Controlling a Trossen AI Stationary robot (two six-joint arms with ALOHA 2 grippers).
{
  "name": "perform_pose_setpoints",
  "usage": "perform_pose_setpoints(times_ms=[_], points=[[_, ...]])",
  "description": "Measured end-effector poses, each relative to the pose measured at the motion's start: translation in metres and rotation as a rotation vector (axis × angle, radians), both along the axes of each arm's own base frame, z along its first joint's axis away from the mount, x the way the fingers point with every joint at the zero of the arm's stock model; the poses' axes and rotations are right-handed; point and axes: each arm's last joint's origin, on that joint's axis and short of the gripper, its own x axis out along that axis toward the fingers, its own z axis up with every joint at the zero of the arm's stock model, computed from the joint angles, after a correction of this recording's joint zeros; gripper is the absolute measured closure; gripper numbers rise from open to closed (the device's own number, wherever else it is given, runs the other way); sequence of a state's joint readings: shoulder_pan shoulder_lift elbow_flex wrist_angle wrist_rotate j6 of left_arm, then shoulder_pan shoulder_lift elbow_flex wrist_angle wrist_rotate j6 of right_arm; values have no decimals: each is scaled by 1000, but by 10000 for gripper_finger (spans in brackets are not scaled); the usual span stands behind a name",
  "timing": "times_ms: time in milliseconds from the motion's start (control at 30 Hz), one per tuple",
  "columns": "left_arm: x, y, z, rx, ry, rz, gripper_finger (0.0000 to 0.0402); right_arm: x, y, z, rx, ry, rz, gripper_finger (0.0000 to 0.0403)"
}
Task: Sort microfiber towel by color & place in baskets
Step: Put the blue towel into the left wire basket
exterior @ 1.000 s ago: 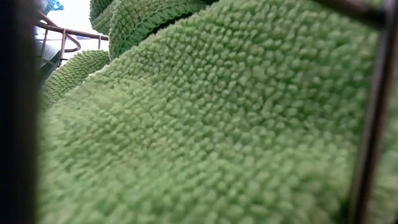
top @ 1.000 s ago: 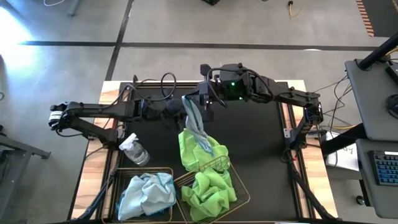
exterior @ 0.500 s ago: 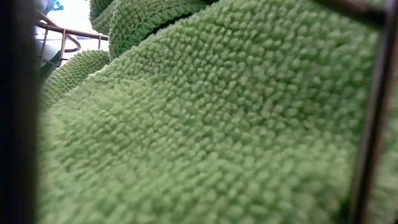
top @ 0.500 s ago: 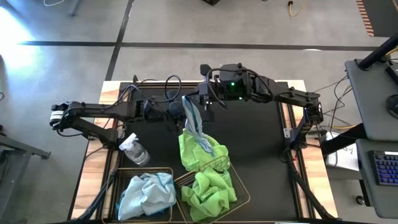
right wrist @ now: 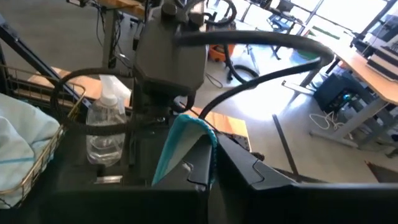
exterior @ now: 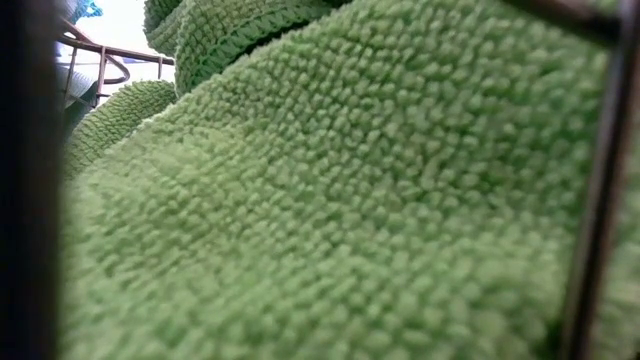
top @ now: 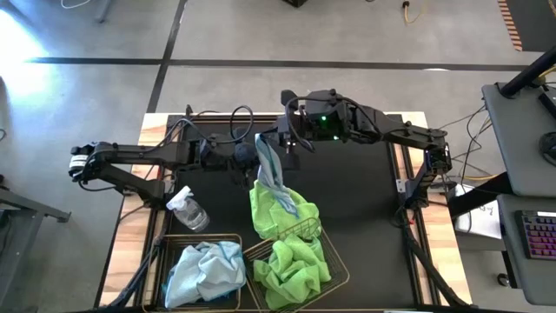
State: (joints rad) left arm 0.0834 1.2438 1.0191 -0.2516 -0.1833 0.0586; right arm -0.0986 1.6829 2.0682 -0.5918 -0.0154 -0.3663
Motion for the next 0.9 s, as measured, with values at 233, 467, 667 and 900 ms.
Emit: perform_pose_setpoints(times_ms=[233,467,667,900], points=[[0,0,0,0,-2,0,401,-5,0,-3,6,56,-2,313],[-5,0,3,10,-3,15,401,-7,-4,-8,-24,113,-172,222],[-24,0,21,43,-57,72,401,-16,-10,-16,-129,231,-382,190],[-56,-3,47,31,-176,87,402,-24,-10,-27,-95,357,-426,188]])
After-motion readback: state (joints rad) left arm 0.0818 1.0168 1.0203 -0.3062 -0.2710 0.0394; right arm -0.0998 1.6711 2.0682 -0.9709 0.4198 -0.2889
